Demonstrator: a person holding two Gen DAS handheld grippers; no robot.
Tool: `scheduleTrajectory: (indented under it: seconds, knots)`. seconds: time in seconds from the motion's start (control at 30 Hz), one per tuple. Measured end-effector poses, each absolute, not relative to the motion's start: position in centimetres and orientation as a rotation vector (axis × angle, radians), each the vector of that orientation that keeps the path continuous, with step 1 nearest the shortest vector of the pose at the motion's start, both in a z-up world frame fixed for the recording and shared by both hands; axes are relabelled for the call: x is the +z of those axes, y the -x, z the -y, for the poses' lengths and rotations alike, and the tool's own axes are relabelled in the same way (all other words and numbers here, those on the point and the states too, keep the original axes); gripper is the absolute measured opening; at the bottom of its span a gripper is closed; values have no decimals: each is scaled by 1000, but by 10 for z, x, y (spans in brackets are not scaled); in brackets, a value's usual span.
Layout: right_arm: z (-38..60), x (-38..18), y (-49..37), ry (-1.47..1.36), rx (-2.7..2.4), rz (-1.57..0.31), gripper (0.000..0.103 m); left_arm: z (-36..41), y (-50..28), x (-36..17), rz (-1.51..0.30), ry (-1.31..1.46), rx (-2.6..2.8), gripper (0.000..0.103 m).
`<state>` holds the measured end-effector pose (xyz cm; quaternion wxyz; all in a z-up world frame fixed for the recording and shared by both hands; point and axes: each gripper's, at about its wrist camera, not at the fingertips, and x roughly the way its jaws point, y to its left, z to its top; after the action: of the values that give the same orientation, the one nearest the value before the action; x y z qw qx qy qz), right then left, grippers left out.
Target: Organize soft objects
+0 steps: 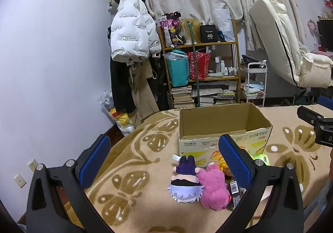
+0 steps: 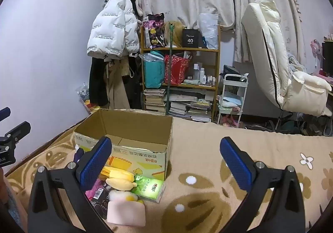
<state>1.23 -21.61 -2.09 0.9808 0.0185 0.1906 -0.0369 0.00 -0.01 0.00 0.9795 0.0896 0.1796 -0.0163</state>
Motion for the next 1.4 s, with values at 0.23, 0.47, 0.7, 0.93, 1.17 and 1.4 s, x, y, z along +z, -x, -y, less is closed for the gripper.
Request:
scheduleTrajectory:
  seconds: [0.23, 0.47, 0.7, 0.93, 1.17, 1.4]
  knots:
    - [216, -22, -13, -45, -70, -382, 103, 0, 0, 0, -365, -176, -32, 102]
    - [216, -22, -13, -45, -72, -384, 103, 0, 1, 0, -364, -174, -31, 102]
    - [216, -22, -13, -45, -72, -384, 103, 0, 1, 0, -366, -174, -32, 102]
    - [216, -22, -13, -43, -73, -384, 103, -1, 3, 0, -363, -172, -32, 102]
    - [215, -22, -13, -43, -78, -387, 103, -4, 1, -2, -365, -176, -30, 102]
    - [215, -22, -13, -42, -80, -389, 103, -5, -5, -6, -373, -175, -29, 102]
